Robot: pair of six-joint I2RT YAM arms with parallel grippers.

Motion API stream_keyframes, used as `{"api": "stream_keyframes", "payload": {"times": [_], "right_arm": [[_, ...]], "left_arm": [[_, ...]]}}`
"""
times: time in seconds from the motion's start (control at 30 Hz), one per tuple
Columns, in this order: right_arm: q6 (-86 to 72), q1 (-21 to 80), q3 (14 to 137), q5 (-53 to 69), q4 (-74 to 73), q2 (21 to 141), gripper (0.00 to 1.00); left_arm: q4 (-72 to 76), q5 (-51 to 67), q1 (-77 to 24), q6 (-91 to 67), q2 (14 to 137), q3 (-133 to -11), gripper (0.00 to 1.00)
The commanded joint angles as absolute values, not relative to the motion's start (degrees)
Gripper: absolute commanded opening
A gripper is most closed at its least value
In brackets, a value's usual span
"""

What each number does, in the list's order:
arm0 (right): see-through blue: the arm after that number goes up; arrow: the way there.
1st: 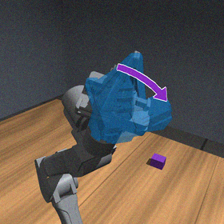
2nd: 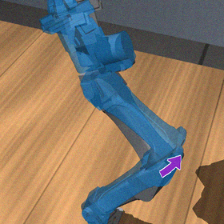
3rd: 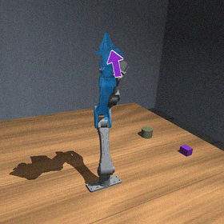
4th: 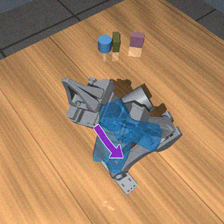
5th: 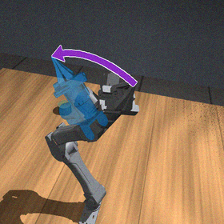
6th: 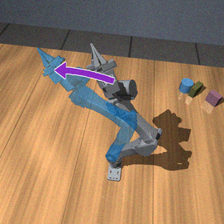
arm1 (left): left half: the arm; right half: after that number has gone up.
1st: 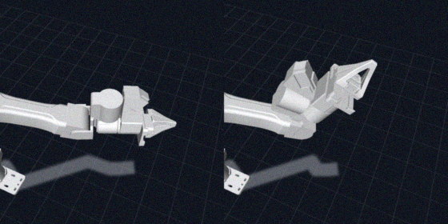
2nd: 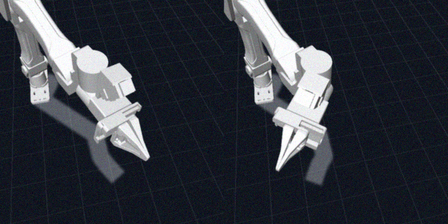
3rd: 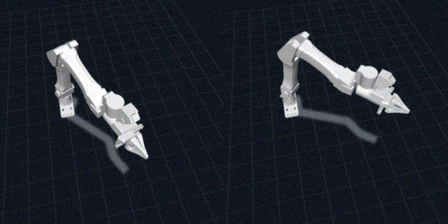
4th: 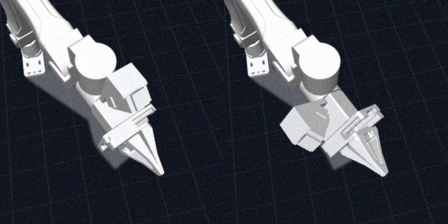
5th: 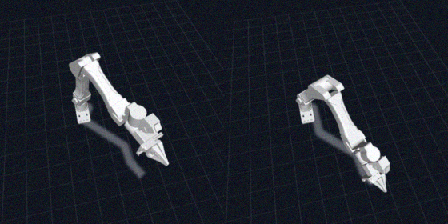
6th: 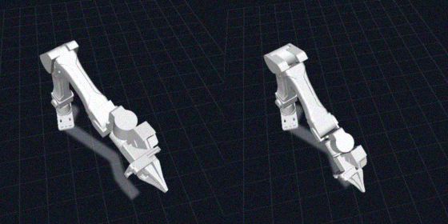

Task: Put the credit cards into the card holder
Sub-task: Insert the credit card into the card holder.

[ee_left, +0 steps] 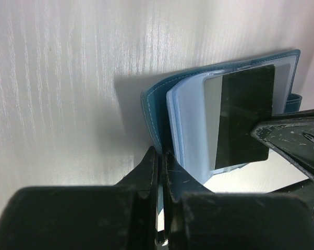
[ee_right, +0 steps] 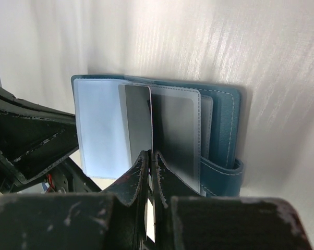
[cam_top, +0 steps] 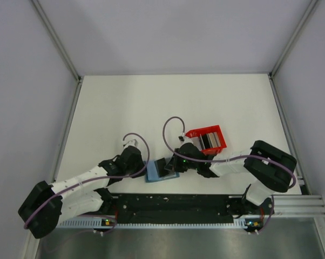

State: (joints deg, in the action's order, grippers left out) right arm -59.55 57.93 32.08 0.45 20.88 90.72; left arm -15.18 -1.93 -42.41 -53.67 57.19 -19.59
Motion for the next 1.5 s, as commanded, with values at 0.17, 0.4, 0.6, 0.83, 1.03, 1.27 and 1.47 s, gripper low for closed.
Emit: {"api": "stream_keyframes", "payload": {"times": [0.17, 0.4, 0.6, 0.83, 1.03, 1.27, 1.47], "right_arm": [[-62.4, 60.2, 35.8, 4.8, 19.2, 96.9, 0.00], [-63.3, 61.3, 38.6, 6.2, 15.9, 96.9, 0.05], [-58.8, 61.6, 41.1, -2.3, 5.7, 90.9, 0.30], [-54.8, 61.6, 43.7, -4.1, 1.4, 89.4, 0.41], [-53.9, 61.7, 46.6, 2.4, 4.5, 94.6, 0.41], [-53.4, 62.3, 49.5, 7.1, 6.9, 98.3, 0.40], [-52.3, 62.5, 49.7, 6.7, 8.5, 97.6, 0.39]], "left_arm": [[-17.7, -3.5, -42.5, -53.3, 58.6, -18.5, 0.00], [-17.1, -3.4, -42.5, -54.1, 58.4, -18.5, 0.00], [-17.9, -3.6, -42.5, -53.4, 58.4, -19.1, 0.00], [-17.7, -3.3, -42.5, -52.9, 58.4, -19.2, 0.00], [-17.1, -2.8, -42.5, -52.8, 58.2, -19.2, 0.00], [-16.7, -2.5, -42.5, -52.7, 58.3, -19.1, 0.00], [-16.5, -2.5, -42.6, -52.6, 58.3, -19.1, 0.00]]}}
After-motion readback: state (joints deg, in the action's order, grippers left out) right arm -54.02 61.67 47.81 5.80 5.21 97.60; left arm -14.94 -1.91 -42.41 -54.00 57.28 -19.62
